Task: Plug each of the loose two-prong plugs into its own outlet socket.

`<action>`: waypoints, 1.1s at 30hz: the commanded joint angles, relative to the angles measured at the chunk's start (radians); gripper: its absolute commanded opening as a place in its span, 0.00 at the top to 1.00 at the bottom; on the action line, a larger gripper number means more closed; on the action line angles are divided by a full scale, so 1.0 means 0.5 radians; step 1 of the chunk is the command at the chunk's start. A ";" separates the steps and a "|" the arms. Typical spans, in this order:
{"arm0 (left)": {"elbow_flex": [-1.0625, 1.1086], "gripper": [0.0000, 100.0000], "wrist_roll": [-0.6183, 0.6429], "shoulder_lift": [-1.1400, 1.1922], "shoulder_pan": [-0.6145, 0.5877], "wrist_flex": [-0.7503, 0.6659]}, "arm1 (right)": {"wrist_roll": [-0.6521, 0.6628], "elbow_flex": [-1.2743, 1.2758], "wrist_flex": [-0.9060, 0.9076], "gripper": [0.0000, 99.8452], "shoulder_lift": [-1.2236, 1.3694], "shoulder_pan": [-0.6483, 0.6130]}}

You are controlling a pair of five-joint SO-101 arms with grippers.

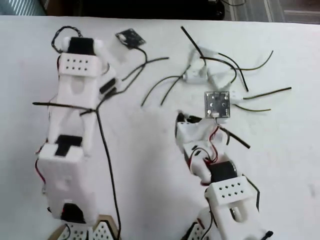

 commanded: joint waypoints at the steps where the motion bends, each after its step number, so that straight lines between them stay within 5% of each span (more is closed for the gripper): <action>1: 0.647 0.98 0.049 -0.600 0.149 -0.169 | 0.012 -0.064 -0.041 0.98 -0.038 0.127; 17: 2.547 0.97 0.371 -1.232 0.698 -1.412 | 0.012 -0.064 -0.041 0.98 -0.035 0.152; 20: 2.670 0.95 0.359 -1.232 0.729 -1.547 | 0.012 -0.064 -0.041 0.98 -0.035 0.152; 26: 2.694 0.69 0.377 -1.244 0.628 -1.556 | 0.012 -0.064 -0.041 0.98 -0.032 0.149; 33: 2.608 0.71 0.359 -1.247 0.404 -1.556 | 0.018 -0.061 -0.041 0.98 -0.032 0.137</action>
